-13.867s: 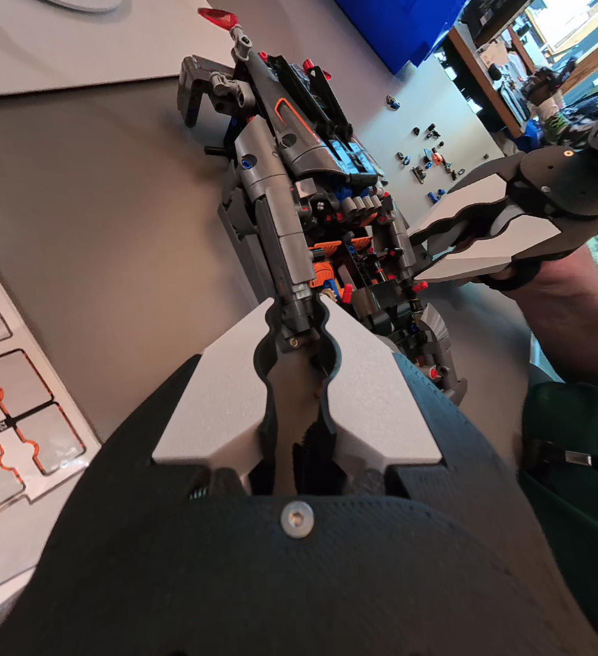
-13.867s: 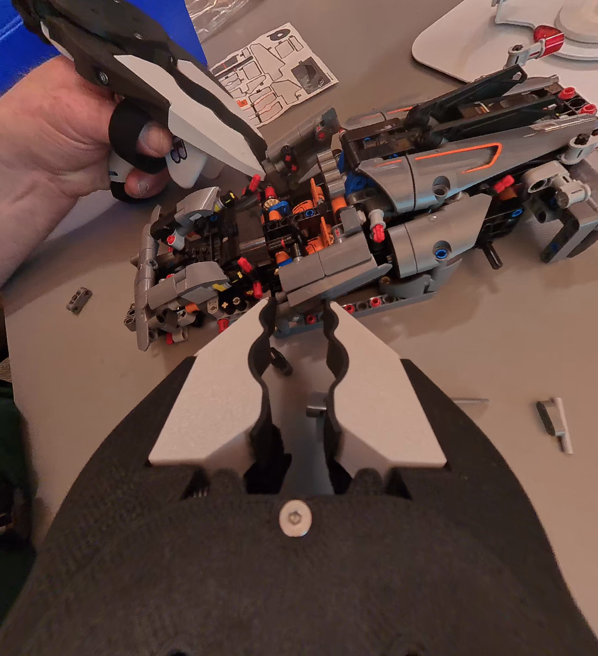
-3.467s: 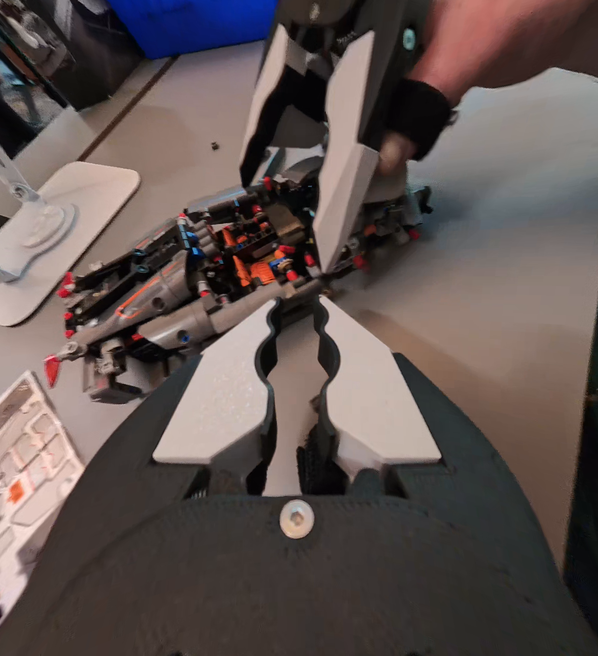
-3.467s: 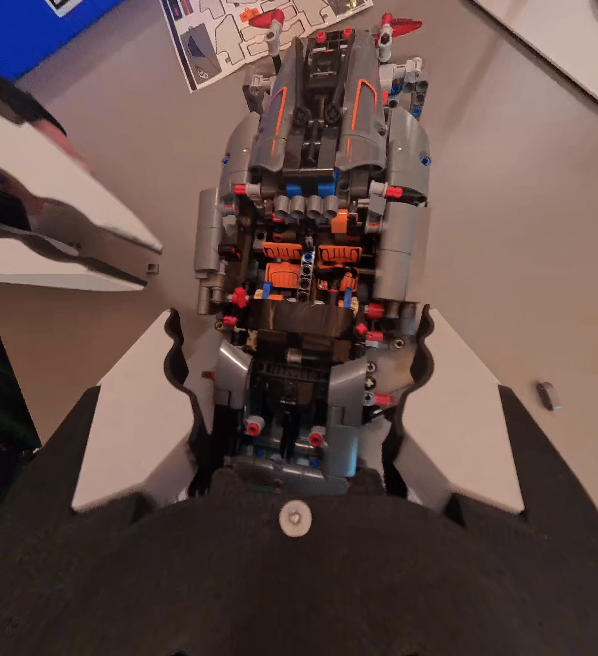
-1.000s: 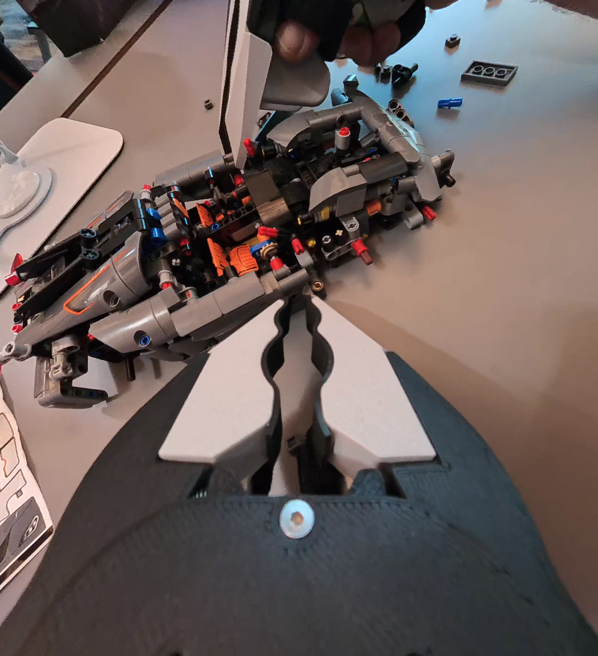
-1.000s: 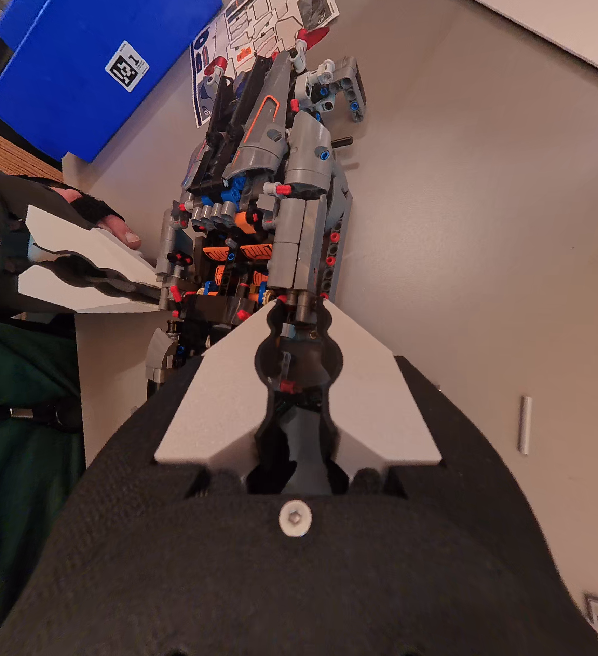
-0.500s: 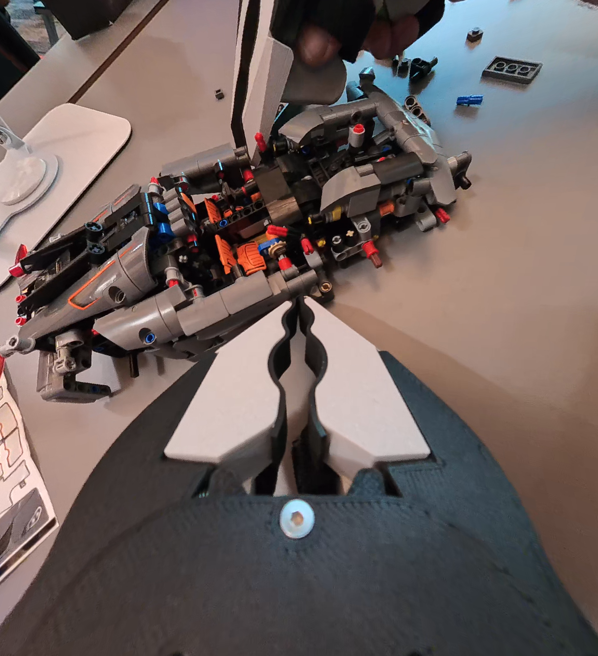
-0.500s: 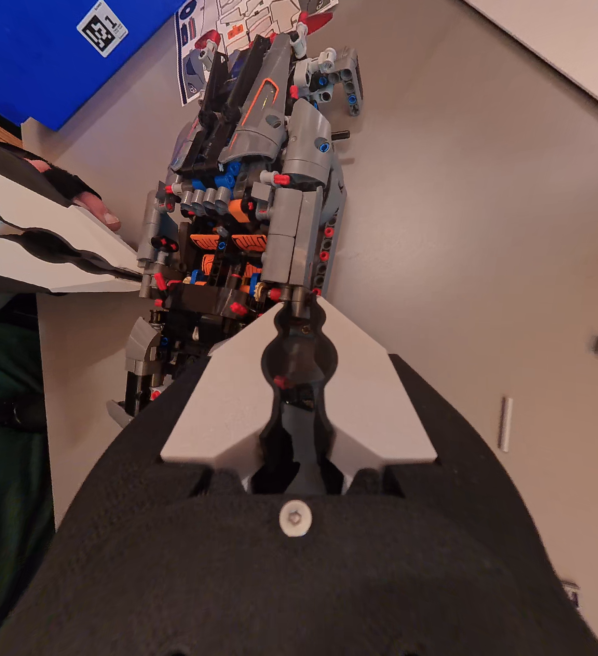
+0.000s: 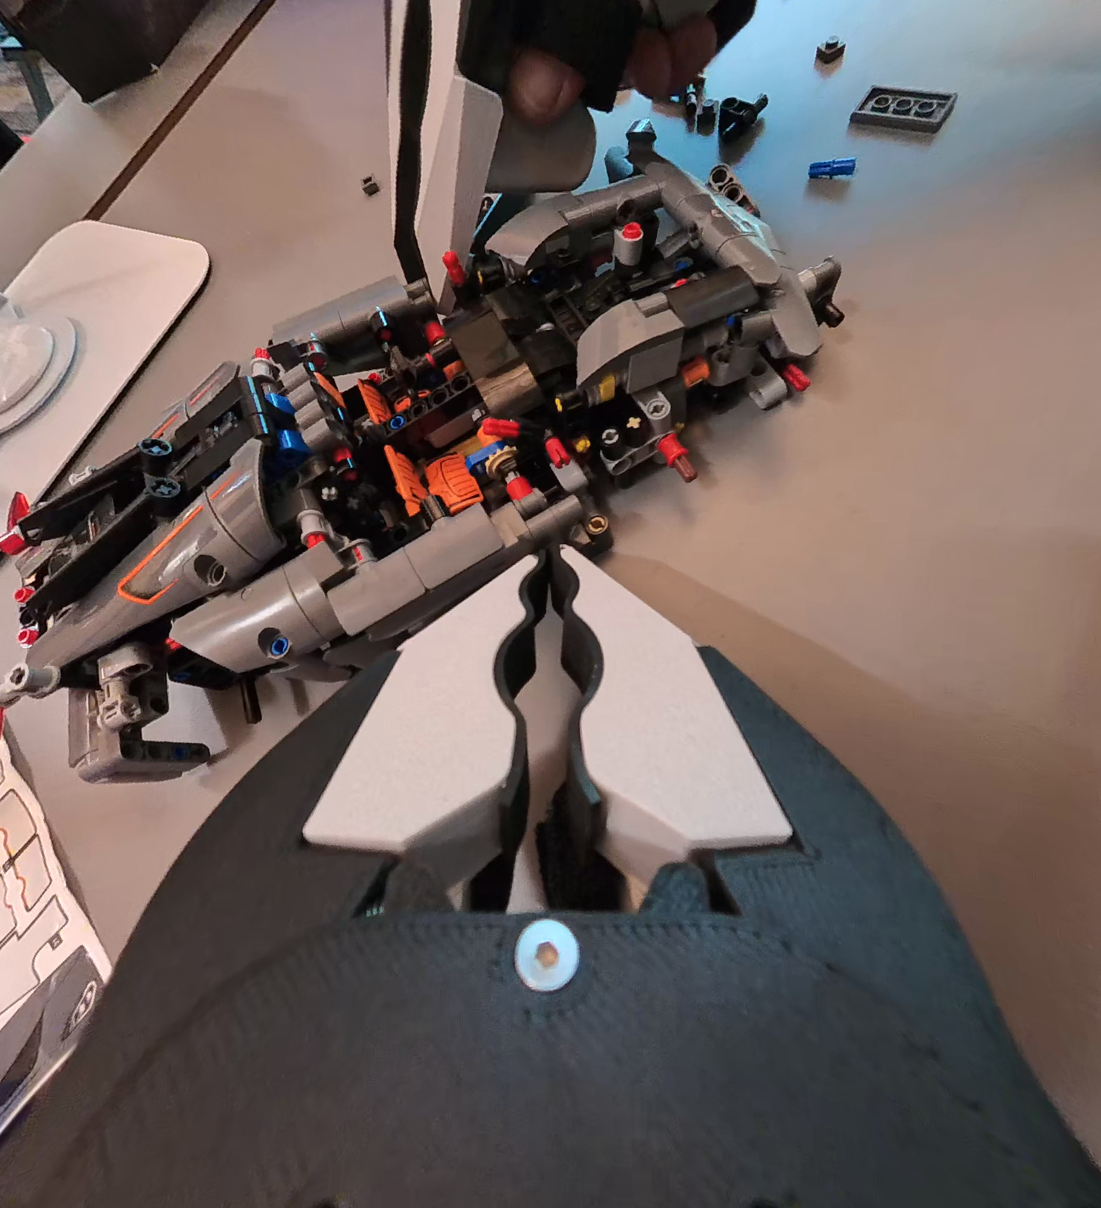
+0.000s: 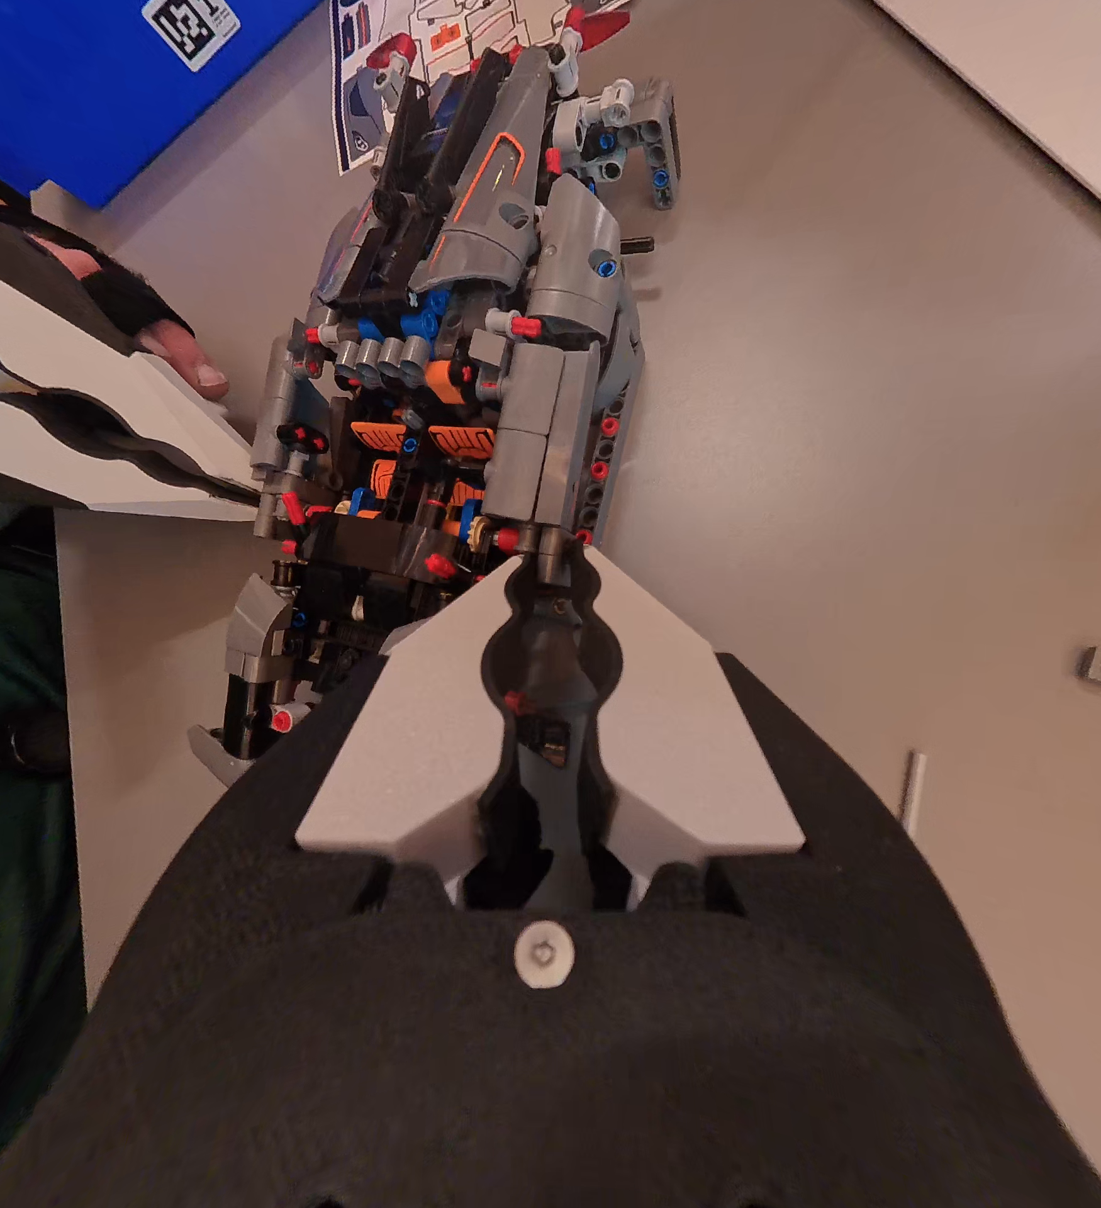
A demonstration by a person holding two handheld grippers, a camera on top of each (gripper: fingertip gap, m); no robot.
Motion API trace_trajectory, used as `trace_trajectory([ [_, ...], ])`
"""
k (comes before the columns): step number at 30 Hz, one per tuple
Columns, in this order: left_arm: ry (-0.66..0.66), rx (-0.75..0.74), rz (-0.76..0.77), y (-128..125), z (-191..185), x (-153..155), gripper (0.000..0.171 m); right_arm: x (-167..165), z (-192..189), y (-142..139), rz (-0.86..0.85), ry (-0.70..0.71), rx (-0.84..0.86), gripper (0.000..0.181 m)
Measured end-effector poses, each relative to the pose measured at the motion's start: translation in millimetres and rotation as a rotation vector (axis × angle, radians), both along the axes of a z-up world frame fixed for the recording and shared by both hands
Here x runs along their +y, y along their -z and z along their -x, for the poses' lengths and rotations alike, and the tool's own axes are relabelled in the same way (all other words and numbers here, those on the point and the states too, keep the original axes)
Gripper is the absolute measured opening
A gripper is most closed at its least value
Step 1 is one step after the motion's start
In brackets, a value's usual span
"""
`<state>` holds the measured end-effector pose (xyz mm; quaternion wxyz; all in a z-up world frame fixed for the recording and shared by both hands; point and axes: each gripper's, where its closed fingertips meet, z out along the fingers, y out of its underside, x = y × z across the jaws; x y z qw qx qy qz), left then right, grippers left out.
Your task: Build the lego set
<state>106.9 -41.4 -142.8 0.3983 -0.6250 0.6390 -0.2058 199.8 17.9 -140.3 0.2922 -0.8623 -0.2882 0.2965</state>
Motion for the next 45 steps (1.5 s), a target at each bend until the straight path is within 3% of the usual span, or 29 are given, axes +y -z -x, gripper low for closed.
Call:
trace_trajectory([
  [14,0.071,0.026,0.005,0.1,0.4,0.1,0.0,-1.2,0.8,0.7,-0.039,-0.072,-0.08,0.008],
  [45,0.151,0.193,0.146,0.7,-0.2,1.5,0.0,1.6,0.7,1.7,-0.086,-0.083,-0.155,0.007],
])
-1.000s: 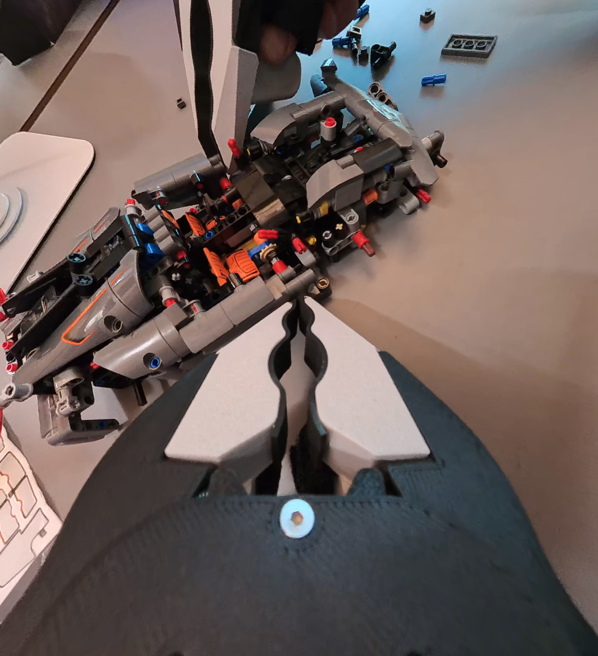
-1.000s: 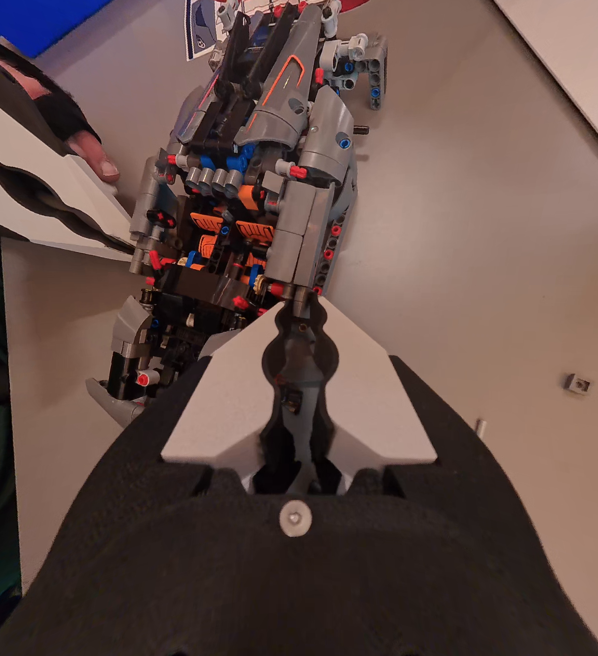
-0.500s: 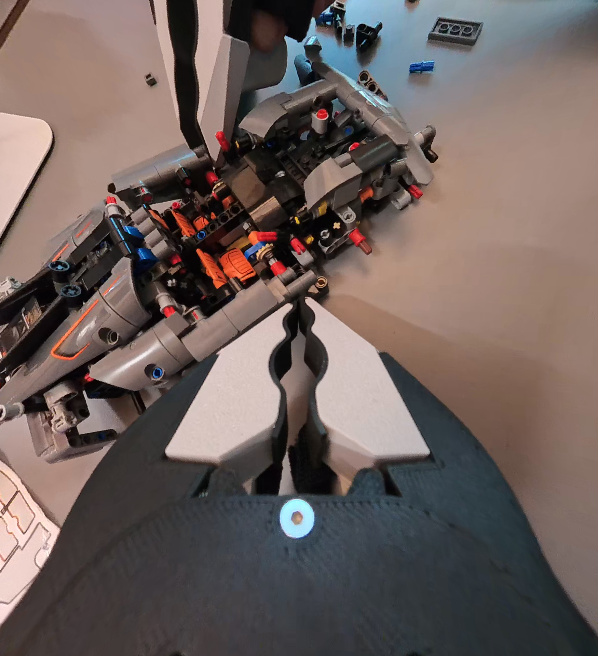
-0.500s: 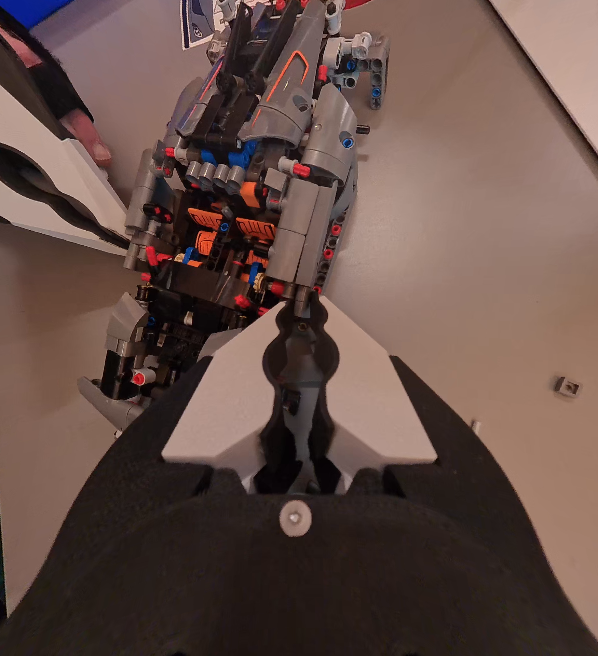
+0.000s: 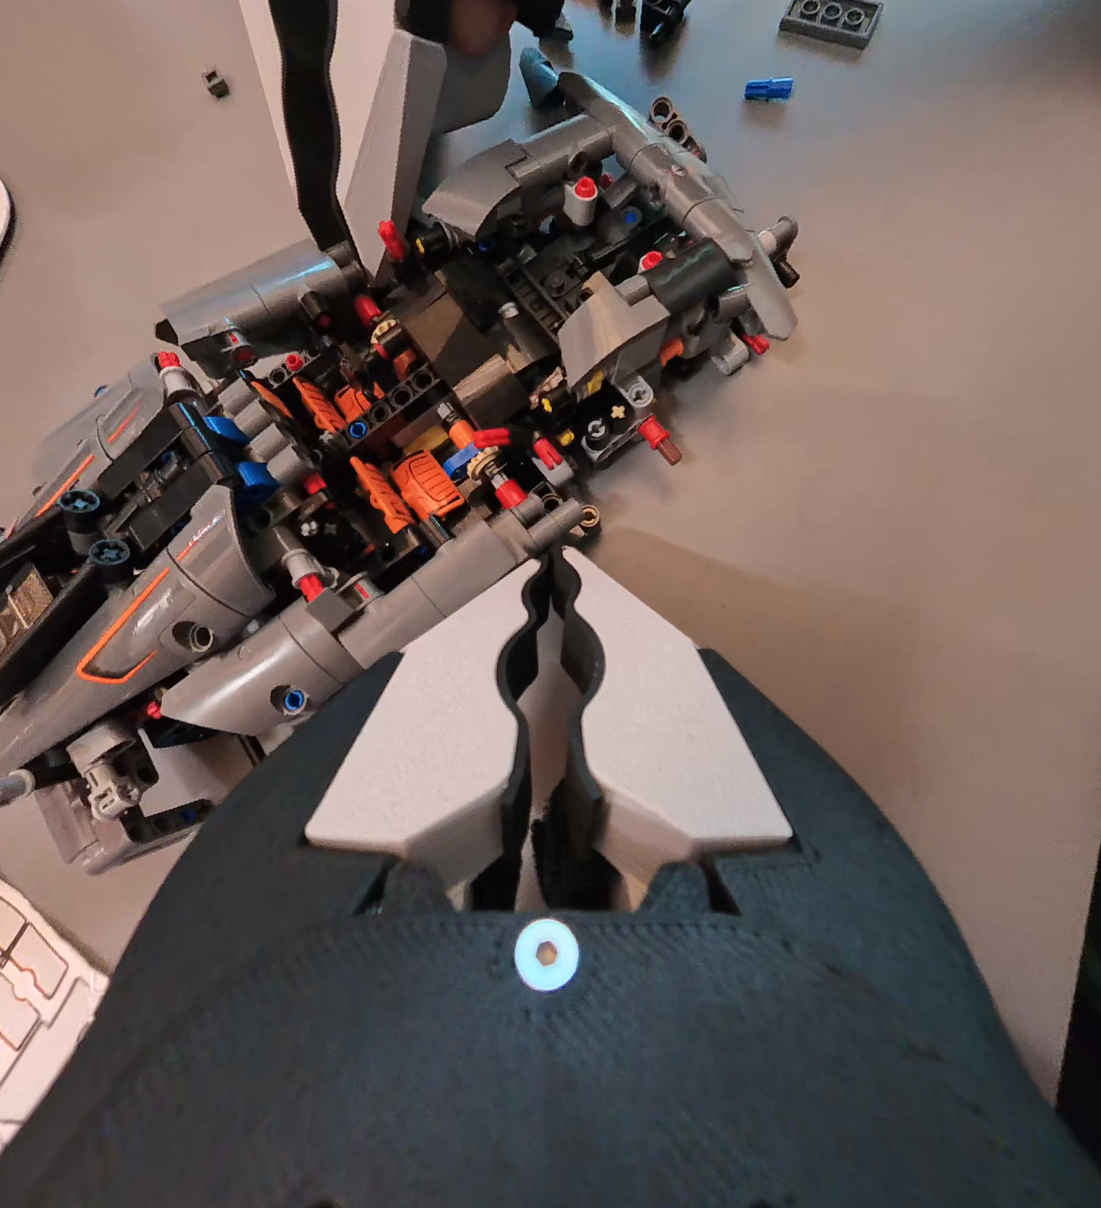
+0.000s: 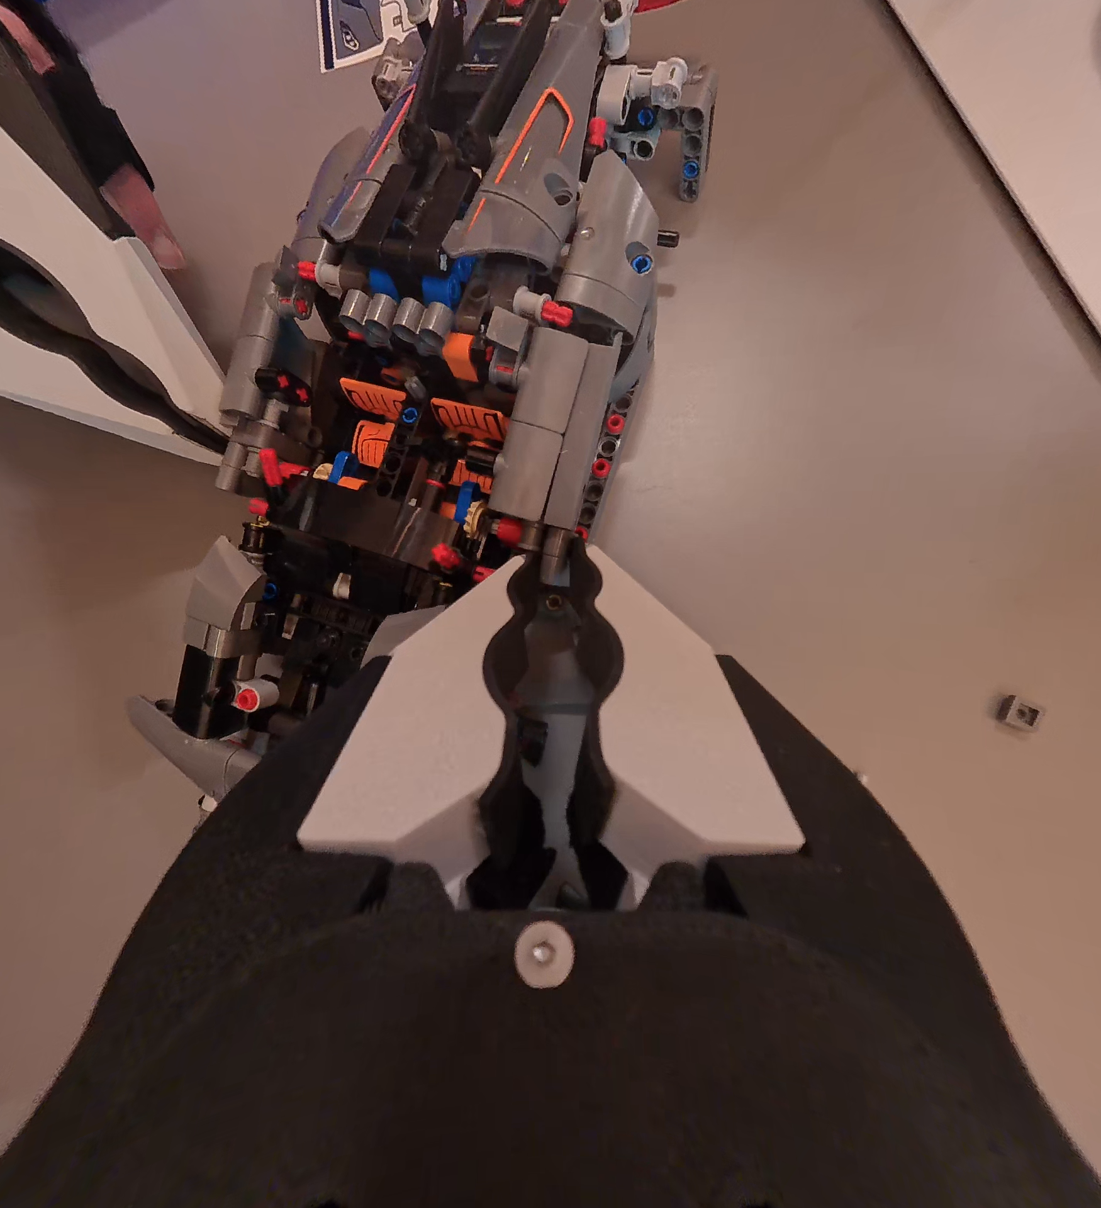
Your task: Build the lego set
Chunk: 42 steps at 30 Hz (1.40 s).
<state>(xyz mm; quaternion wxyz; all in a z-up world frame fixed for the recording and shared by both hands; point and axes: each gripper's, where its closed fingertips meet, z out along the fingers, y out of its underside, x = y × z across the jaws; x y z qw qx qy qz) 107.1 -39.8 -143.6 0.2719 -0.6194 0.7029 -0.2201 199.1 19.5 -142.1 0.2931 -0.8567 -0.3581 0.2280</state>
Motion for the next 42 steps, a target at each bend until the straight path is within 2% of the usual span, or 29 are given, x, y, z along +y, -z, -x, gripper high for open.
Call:
trace_trajectory([
  [5,-0.01,-0.045,-0.032,-1.1,1.5,-1.2,0.0,2.2,-0.2,-3.6,0.017,0.031,0.067,0.009],
  [8,-0.025,-0.136,-0.005,-19.2,9.2,0.6,0.009,3.5,-5.1,-6.5,0.0,0.047,0.036,0.013],
  [11,-0.093,-0.192,-0.037,-38.6,26.4,25.6,0.017,4.0,-16.8,-23.5,-0.048,0.116,0.061,0.018],
  [14,-0.149,-0.161,-0.105,-36.7,44.2,55.0,0.022,-7.1,-23.4,-44.1,-0.09,0.178,0.083,0.023],
  [16,-0.172,-0.205,-0.071,-39.0,48.3,66.0,0.026,-19.2,-23.9,-54.0,-0.118,0.218,0.072,0.027],
  [18,-0.227,-0.234,-0.021,-37.0,52.7,78.8,0.031,-33.3,-26.2,-57.8,-0.131,0.277,0.052,0.038],
  [21,-0.264,-0.261,0.015,-33.8,54.2,89.4,0.034,-64.1,-17.9,-49.6,-0.092,0.306,0.054,0.053],
  [26,-0.247,-0.294,-0.02,-44.4,53.3,100.1,0.033,-103.0,-8.3,-14.7,-0.03,0.37,-0.038,0.095],
  [30,-0.195,-0.268,0.103,-39.8,45.7,92.7,0.032,-113.2,3.8,5.3,-0.008,0.408,-0.053,0.112],
  [34,-0.208,-0.236,0.146,-27.8,40.2,86.4,0.027,-102.9,3.9,14.4,-0.043,0.434,-0.104,0.103],
  [42,-0.304,-0.265,0.223,-19.0,37.6,80.7,0.038,-86.2,-4.9,14.5,-0.074,0.354,-0.106,0.088],
])
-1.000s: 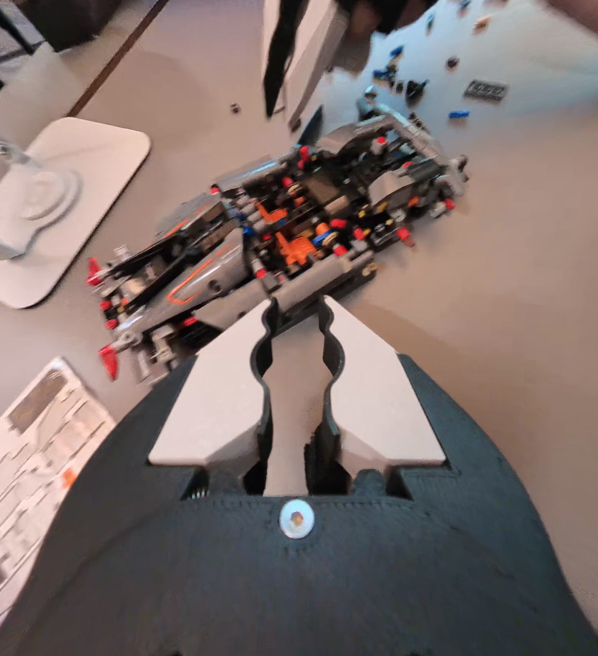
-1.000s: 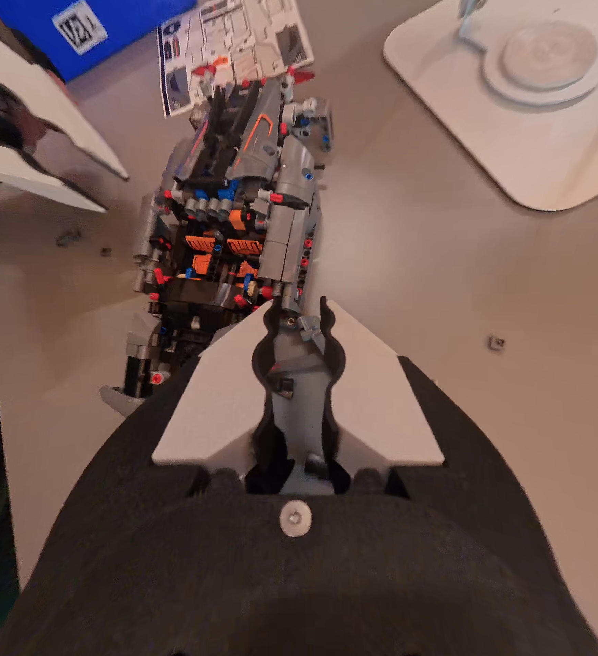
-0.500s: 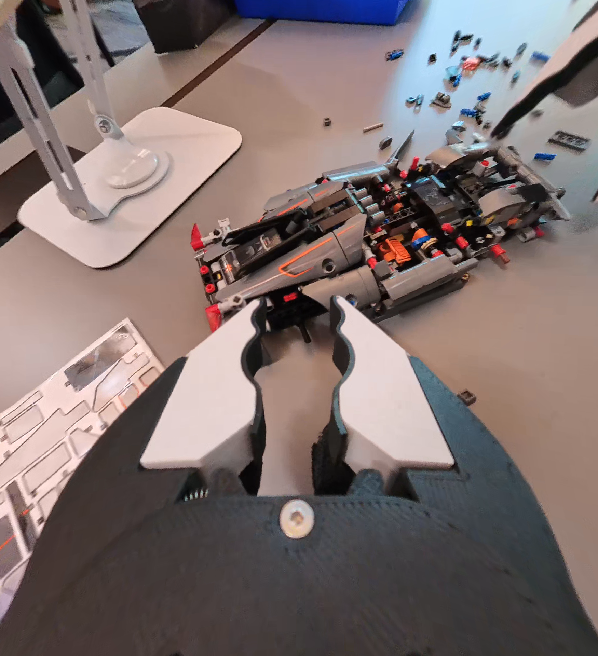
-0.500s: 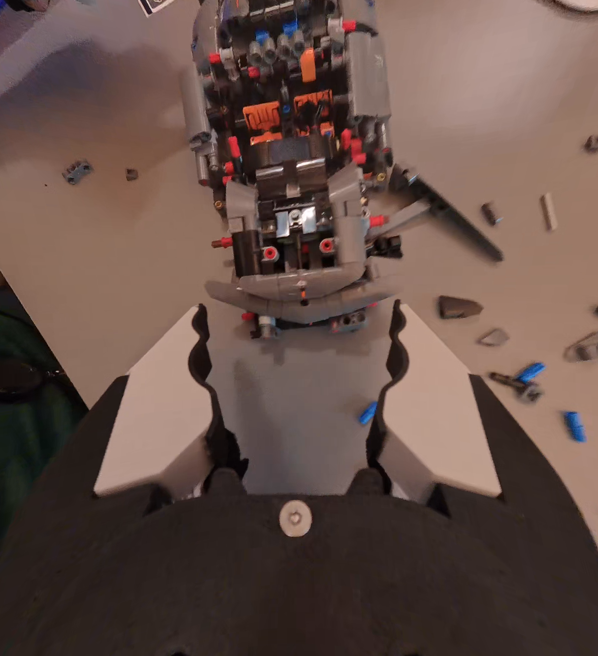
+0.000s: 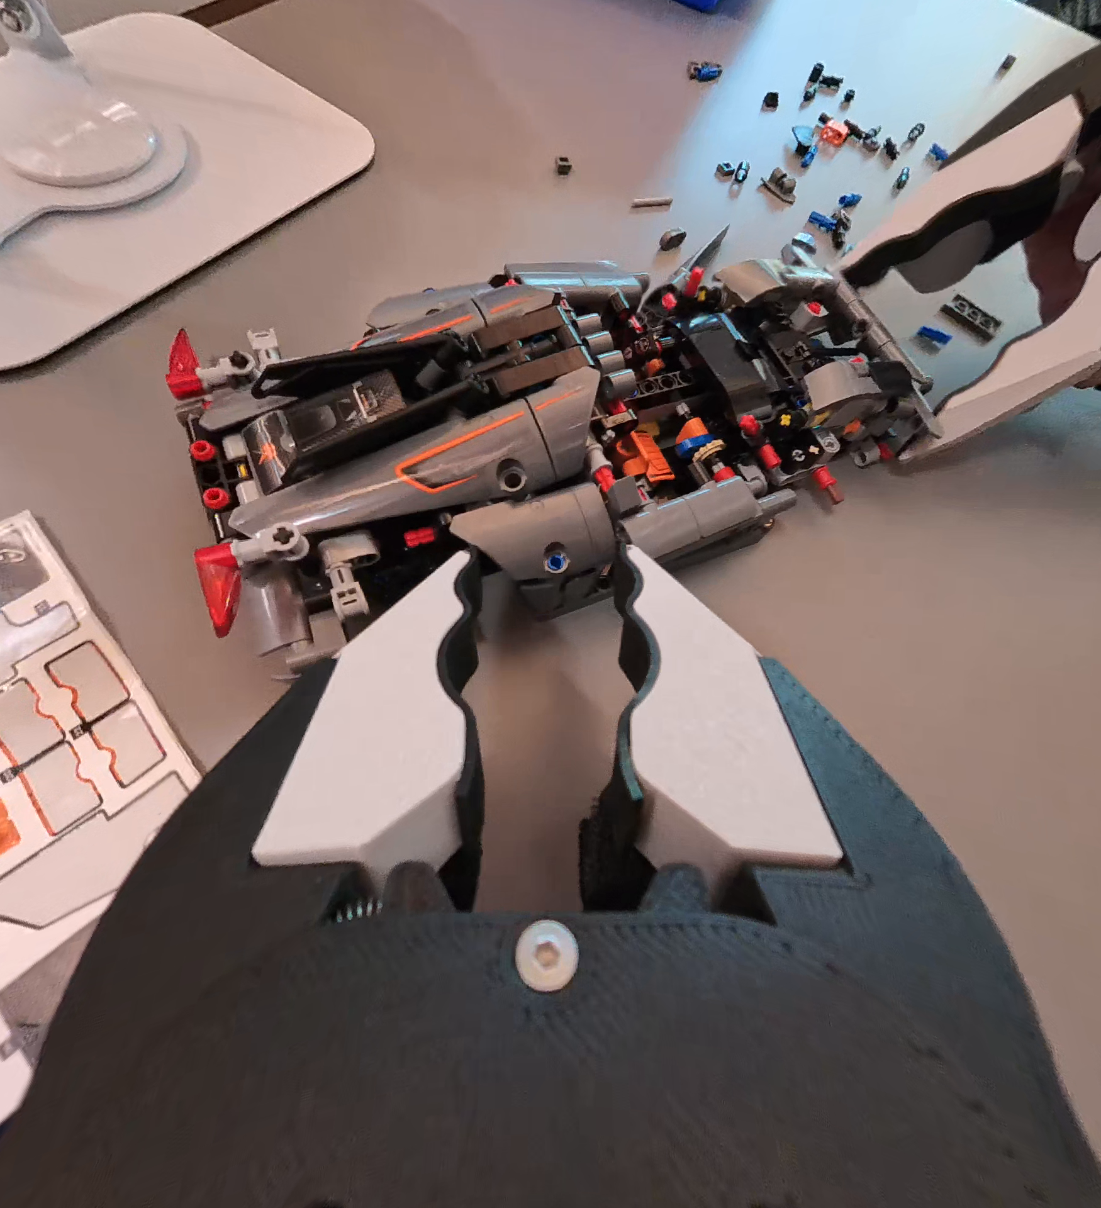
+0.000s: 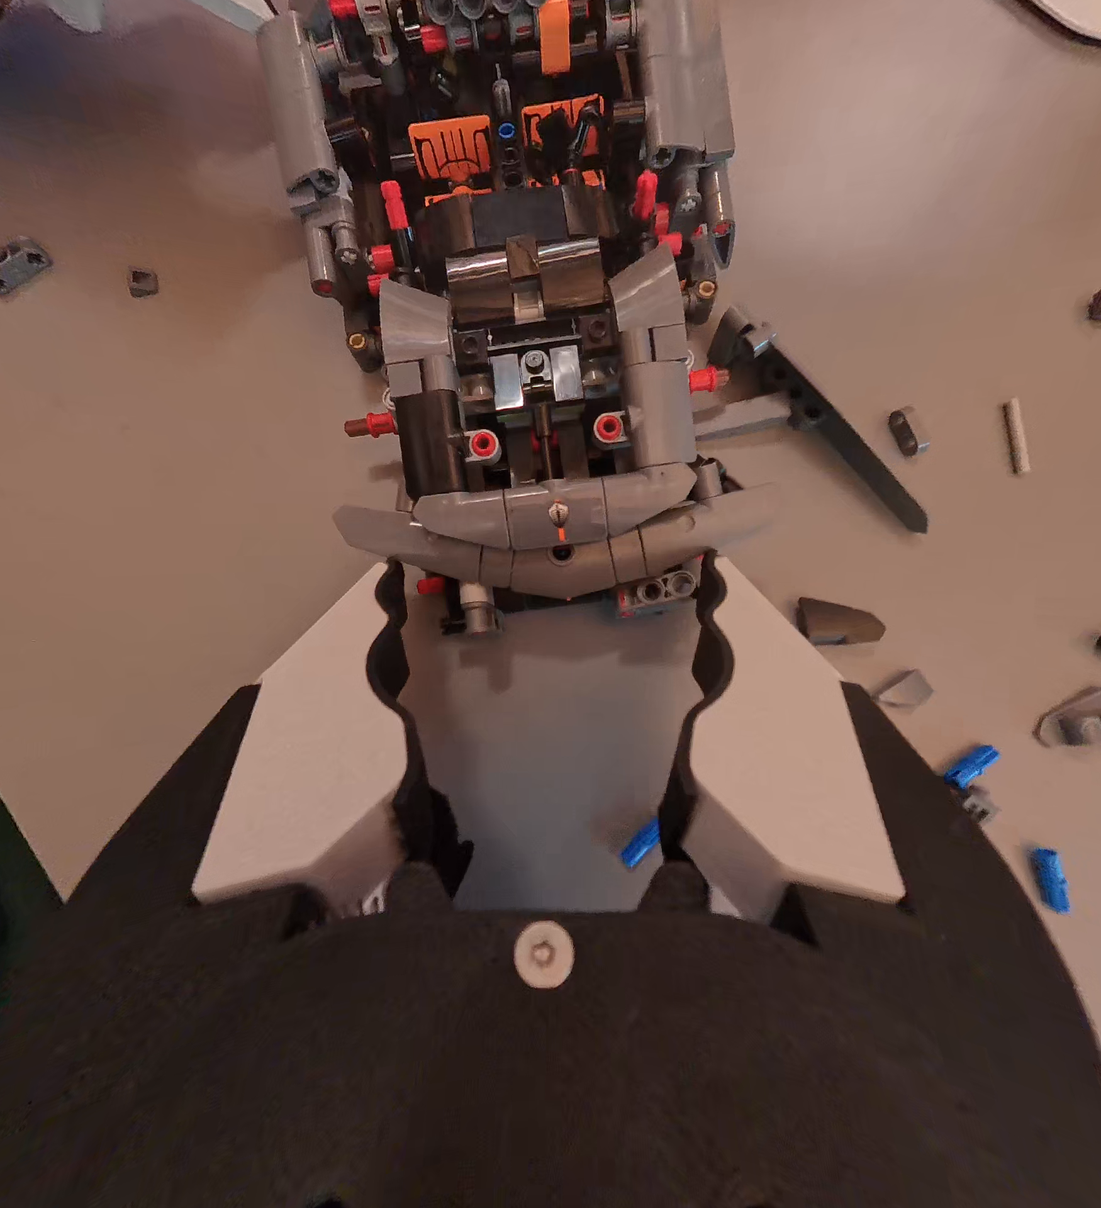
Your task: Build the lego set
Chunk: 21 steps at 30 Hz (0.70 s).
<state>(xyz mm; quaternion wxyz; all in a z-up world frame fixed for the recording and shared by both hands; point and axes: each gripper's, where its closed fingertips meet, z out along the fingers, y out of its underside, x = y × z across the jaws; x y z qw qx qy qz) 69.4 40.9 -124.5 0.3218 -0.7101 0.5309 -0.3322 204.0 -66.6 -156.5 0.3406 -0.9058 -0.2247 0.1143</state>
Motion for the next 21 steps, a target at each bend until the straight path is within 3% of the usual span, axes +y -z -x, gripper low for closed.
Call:
trace_trajectory([
  [14,-0.086,0.0,-0.026,1.2,7.9,-26.0,0.034,23.9,-20.6,0.8,0.045,-0.257,-0.03,0.09],
  [21,-0.004,-0.028,-0.007,2.8,-0.5,-55.8,0.029,14.7,-48.7,-3.2,0.03,-0.154,-0.088,0.087],
])
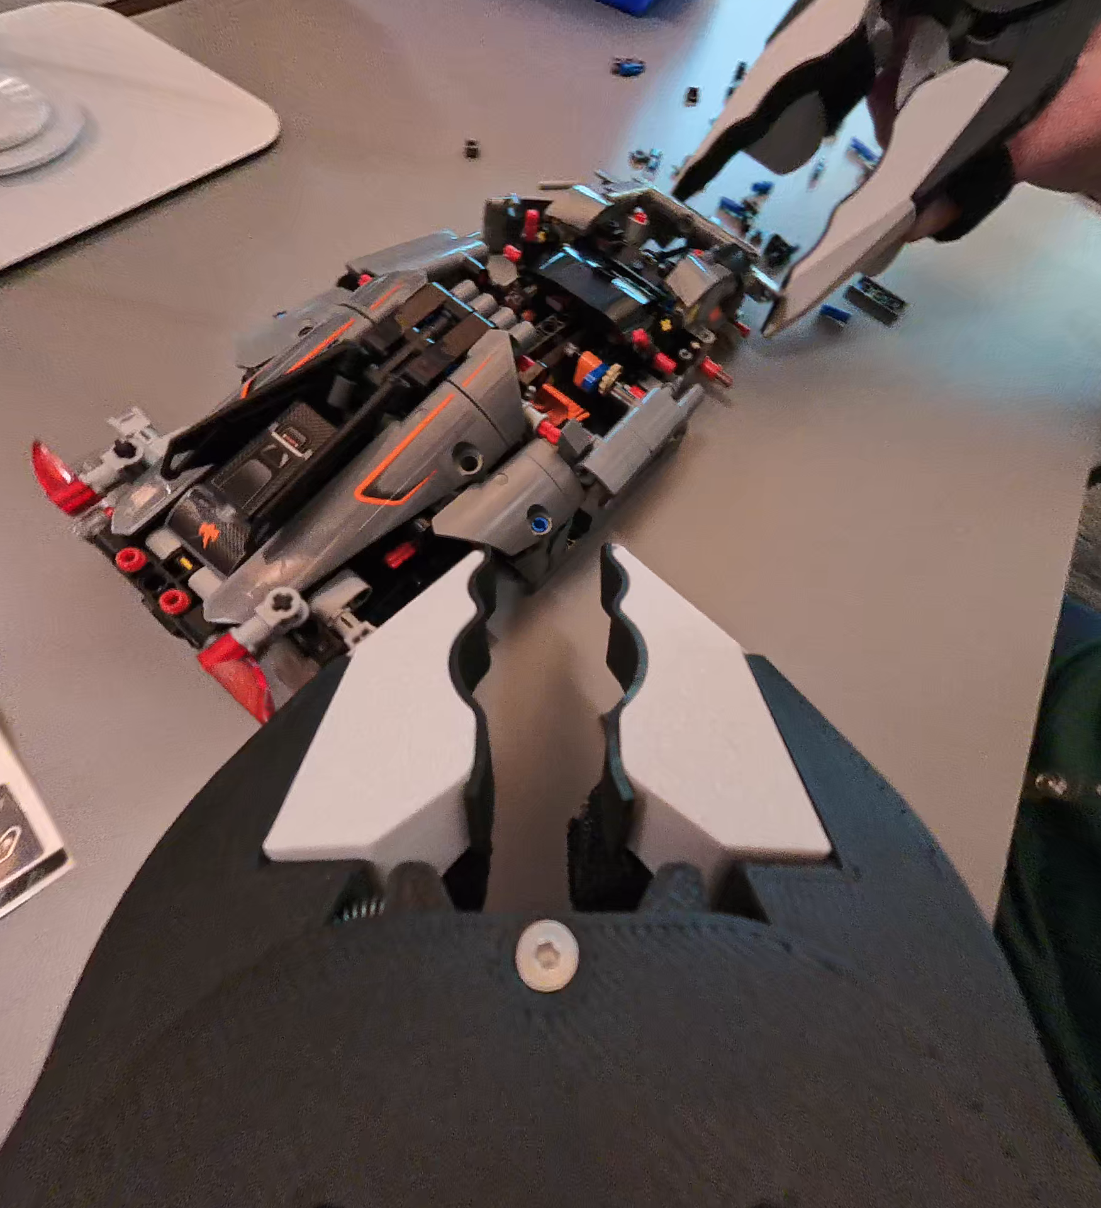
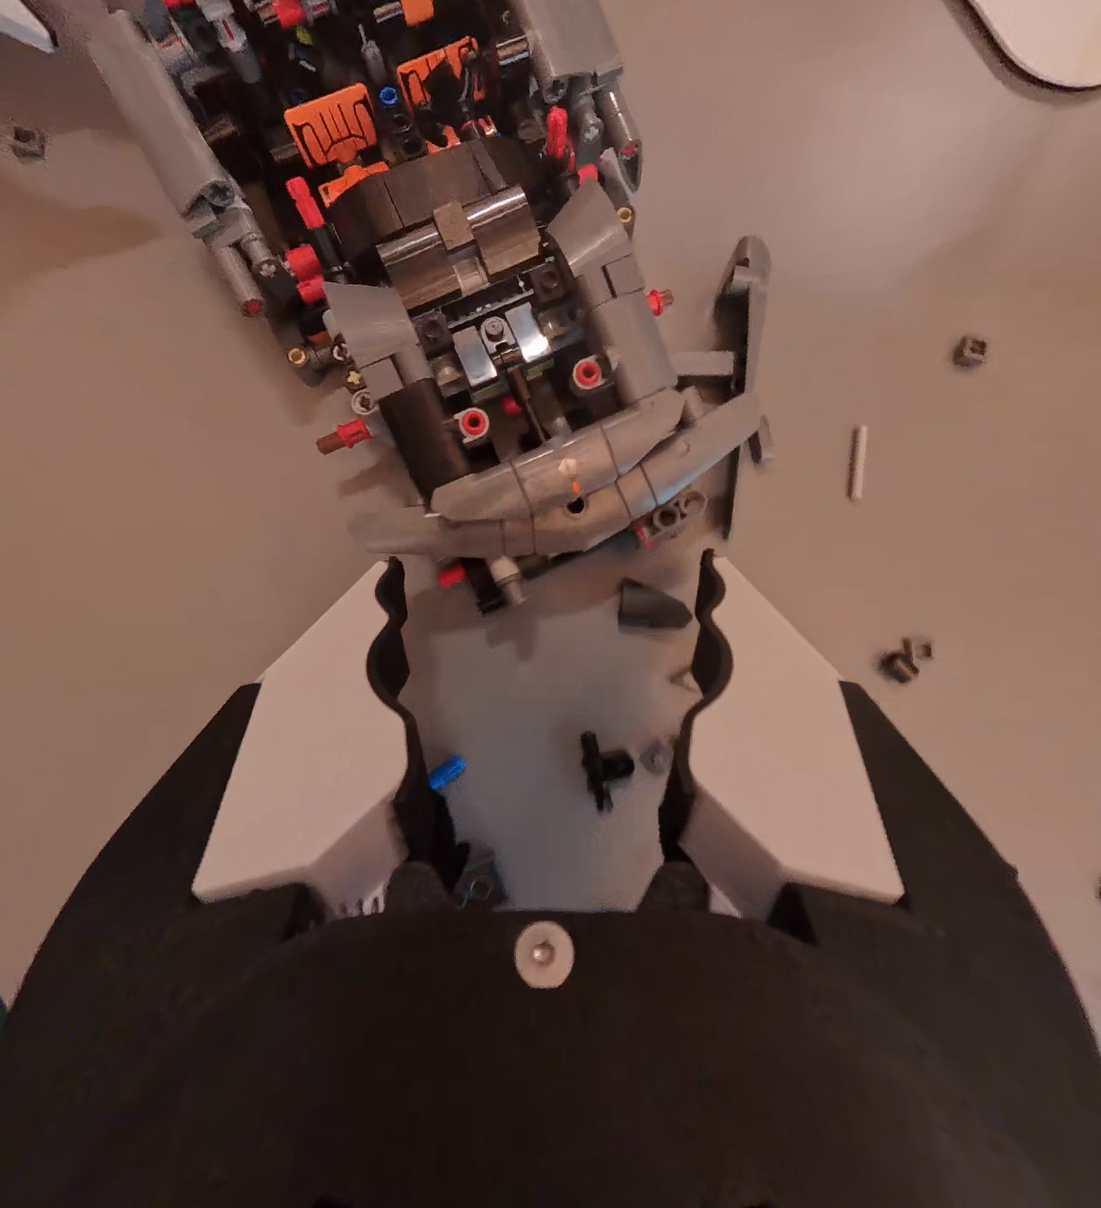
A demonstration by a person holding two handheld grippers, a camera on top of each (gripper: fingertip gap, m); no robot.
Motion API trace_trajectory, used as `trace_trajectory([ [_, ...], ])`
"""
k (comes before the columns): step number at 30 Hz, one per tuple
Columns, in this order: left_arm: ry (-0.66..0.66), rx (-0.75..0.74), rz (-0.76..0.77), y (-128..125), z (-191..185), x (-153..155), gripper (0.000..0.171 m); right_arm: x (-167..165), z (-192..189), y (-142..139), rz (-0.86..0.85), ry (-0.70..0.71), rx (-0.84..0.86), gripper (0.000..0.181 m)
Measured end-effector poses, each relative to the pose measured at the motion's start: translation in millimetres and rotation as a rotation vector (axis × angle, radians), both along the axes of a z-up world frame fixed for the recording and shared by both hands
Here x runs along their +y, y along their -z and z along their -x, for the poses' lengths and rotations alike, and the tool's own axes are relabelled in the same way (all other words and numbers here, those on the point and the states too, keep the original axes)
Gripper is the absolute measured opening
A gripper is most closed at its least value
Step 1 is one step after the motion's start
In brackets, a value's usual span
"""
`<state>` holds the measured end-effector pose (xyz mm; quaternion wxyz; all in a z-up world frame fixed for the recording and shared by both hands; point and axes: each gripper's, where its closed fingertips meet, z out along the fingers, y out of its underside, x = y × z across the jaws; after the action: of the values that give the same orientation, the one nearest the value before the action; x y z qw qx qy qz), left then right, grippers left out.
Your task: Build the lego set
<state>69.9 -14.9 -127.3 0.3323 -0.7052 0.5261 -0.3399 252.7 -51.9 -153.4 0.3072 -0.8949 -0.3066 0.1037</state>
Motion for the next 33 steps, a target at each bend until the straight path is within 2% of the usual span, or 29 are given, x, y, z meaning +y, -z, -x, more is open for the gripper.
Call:
trace_trajectory([
  [5,0.062,0.001,-0.127,-9.9,4.8,-9.1,0.027,-16.6,-7.8,-23.1,-0.113,0.092,-0.094,0.074],
  [7,0.067,-0.019,-0.224,-21.5,8.7,-5.9,0.026,-21.9,9.8,-41.6,-0.197,0.061,-0.077,0.062],
  [10,0.073,0.036,-0.387,-28.1,11.8,2.1,0.035,-24.3,63.5,-59.2,-0.284,-0.075,-0.029,0.047],
  [13,0.085,0.12,-0.538,-21.1,10.5,9.1,0.039,-15.4,108.7,-52.0,-0.32,-0.189,-0.07,0.042],
  [15,0.093,0.156,-0.659,-17.7,7.9,9.9,0.04,-1.6,123.3,-49.3,-0.351,-0.193,-0.069,0.035],
  [19,0.132,0.249,-0.771,-0.3,3.0,10.4,0.041,12.5,140.1,-31.5,-0.305,-0.242,-0.078,0.033],
  [22,0.111,0.255,-0.803,-4.1,3.4,17.0,0.033,19.8,144.5,-28.4,-0.301,-0.242,-0.081,0.024],
  [25,0.125,0.258,-0.802,-2.3,1.6,17.3,0.03,21.8,149.3,-25.5,-0.296,-0.261,-0.082,0.023],
  [33,0.118,0.248,-0.806,-2.2,1.0,17.8,0.03,24.3,148.7,-23.1,-0.285,-0.286,-0.103,0.017],
])
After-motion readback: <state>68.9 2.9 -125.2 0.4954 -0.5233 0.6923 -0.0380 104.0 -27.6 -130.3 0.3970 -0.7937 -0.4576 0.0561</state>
